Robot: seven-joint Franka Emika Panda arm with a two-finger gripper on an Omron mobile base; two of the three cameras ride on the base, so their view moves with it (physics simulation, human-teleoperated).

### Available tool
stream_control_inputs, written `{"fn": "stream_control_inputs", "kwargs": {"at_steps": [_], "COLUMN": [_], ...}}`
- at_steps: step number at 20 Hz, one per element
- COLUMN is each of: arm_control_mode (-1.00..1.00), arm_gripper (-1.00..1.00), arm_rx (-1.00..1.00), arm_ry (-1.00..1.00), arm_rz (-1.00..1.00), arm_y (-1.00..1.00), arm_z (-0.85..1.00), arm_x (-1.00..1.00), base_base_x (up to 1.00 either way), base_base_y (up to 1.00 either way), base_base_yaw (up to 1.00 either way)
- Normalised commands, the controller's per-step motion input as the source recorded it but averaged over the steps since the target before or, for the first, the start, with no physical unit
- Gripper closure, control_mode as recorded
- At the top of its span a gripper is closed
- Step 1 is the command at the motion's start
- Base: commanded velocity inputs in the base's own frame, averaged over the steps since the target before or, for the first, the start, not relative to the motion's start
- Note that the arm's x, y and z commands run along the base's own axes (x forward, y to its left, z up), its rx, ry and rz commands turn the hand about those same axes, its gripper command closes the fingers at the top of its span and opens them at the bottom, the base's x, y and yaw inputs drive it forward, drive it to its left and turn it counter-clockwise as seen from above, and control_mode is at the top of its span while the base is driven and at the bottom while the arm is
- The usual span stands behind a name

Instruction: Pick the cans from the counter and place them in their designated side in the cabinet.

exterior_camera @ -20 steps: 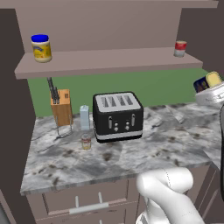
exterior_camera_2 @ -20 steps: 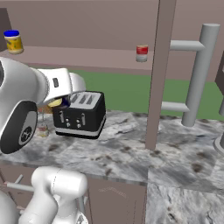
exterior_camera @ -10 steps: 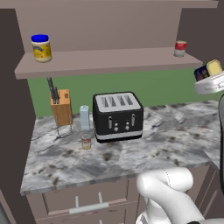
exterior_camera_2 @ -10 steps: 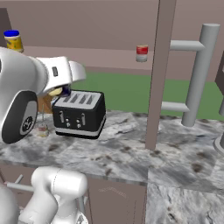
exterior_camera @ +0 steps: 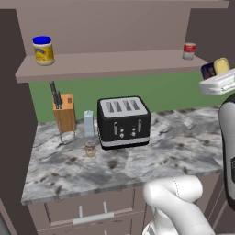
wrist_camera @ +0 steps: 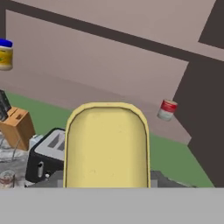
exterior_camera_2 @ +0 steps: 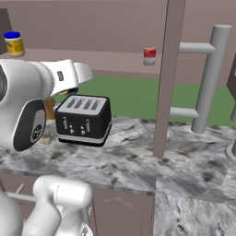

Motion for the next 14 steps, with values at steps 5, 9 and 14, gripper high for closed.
{"fn": "stream_control_inputs", "kwargs": {"at_steps": [5, 9, 14], "arm_control_mode": [-1.0, -1.0, -1.0], "arm_gripper": [1.0, 1.0, 1.0], "arm_rx": [0.0, 0.01, 0.01], "arm_ry": [-0.05, -0.01, 0.0], "arm_rz": [0.0, -0.01, -0.01], "arm_y": [0.0, 0.0, 0.0], "arm_z": [0.13, 0.1, 0.04], "arm_x": [0.17, 0.26, 0.27], "base_base_x": [0.0, 0.0, 0.0], "base_base_y": [0.0, 0.0, 0.0], "base_base_yaw": [0.0, 0.0, 0.0]}}
